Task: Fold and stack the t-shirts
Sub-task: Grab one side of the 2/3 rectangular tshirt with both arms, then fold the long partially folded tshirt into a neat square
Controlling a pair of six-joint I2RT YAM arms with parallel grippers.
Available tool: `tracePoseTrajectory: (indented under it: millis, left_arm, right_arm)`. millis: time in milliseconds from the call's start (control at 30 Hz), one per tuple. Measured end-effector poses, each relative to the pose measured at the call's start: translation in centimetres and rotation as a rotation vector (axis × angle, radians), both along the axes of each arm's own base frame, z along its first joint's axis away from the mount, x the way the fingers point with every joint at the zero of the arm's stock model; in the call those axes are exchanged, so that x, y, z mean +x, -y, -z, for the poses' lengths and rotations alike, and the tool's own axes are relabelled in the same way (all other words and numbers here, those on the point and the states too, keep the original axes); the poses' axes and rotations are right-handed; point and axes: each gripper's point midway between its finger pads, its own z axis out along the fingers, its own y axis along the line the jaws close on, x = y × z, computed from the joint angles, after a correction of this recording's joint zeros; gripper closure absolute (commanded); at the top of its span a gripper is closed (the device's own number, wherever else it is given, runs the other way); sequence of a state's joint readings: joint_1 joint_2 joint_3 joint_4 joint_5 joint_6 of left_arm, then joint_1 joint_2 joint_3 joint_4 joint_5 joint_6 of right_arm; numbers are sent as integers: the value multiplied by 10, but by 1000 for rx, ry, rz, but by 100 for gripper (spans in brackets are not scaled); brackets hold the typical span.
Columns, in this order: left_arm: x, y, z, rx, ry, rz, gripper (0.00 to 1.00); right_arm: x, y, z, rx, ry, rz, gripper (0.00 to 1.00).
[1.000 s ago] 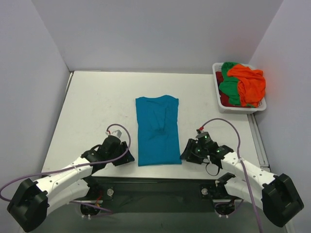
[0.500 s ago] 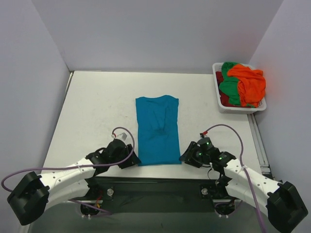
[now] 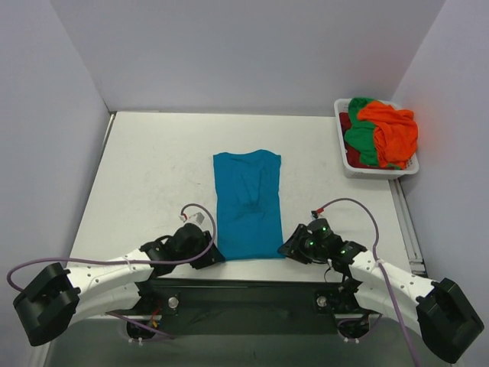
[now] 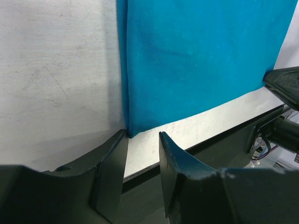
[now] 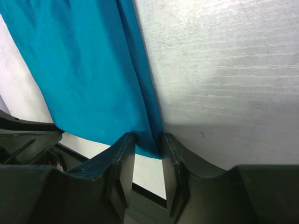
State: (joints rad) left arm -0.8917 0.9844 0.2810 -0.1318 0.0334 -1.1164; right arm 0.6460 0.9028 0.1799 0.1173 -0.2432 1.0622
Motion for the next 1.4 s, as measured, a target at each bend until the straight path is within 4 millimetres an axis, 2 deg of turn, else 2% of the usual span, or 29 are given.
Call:
tracePoseTrajectory:
  millis: [100, 233, 267, 333, 367, 400, 500, 700, 967, 1067, 1233, 1400]
  left_arm:
    - [0, 1, 1, 1, 0, -3, 59]
    - [1, 0, 2, 11, 2, -14, 70]
    - [1, -1, 3, 15, 2, -17, 76]
    - [2, -3, 5, 28, 2, -23, 83]
    - [2, -4, 6, 33, 4, -22, 95]
    - [2, -5, 6, 36, 5, -25, 99]
    - [2, -5, 6, 42, 11, -19, 100]
    - [-3, -6, 6, 50, 13, 3, 100]
    - [-23, -9, -12, 42, 46, 66, 100]
    - [-21, -10, -26, 37, 65, 64, 100]
    - [-10, 0, -66, 3, 125, 63, 100]
    - [0, 7, -96, -22, 173, 65, 100]
  right_arm:
    - [-1, 1, 1, 4, -1, 5, 76]
    - [-3, 2, 3, 3, -5, 8, 82]
    - [-3, 2, 3, 1, -8, 9, 82]
    - [-4, 2, 4, 2, -10, 9, 86]
    - [-4, 2, 4, 2, -13, 9, 87]
    - [-5, 2, 5, 3, -15, 8, 92]
    - [-6, 2, 3, 10, -17, 5, 100]
    - [-10, -1, -4, 32, -2, -13, 100]
    - [-39, -10, -16, 24, 23, -124, 100]
    - [-42, -13, -29, -1, 40, -152, 100]
    - [-27, -19, -63, -22, 114, -146, 100]
    - [-15, -19, -79, -74, 153, -144, 100]
